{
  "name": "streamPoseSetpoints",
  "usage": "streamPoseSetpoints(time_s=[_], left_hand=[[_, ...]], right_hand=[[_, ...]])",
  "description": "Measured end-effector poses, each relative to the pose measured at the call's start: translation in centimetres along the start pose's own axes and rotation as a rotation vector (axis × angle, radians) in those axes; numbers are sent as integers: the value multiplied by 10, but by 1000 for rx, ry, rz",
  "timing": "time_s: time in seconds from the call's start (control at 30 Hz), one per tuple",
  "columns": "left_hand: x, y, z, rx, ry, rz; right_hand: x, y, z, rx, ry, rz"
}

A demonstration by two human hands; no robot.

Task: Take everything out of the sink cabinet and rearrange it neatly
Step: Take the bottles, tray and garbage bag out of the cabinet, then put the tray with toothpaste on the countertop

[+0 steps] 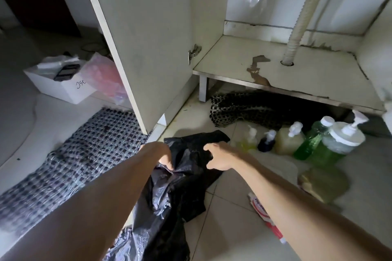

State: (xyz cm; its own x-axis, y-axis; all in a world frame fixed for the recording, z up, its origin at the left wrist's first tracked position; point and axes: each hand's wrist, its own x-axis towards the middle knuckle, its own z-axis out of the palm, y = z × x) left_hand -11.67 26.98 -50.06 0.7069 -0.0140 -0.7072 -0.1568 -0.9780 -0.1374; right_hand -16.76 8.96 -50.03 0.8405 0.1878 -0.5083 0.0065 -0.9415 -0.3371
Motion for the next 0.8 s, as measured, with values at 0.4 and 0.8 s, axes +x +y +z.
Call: streamPoseSetpoints(time_s=[0.4, 0.8], left_hand=[[-42, 104, -49, -187, 473, 426], [10, 220, 1, -199, 197, 414]], right_hand=[[-101, 94, -114, -195, 135, 189], [-78, 250, -14, -181, -120, 447]])
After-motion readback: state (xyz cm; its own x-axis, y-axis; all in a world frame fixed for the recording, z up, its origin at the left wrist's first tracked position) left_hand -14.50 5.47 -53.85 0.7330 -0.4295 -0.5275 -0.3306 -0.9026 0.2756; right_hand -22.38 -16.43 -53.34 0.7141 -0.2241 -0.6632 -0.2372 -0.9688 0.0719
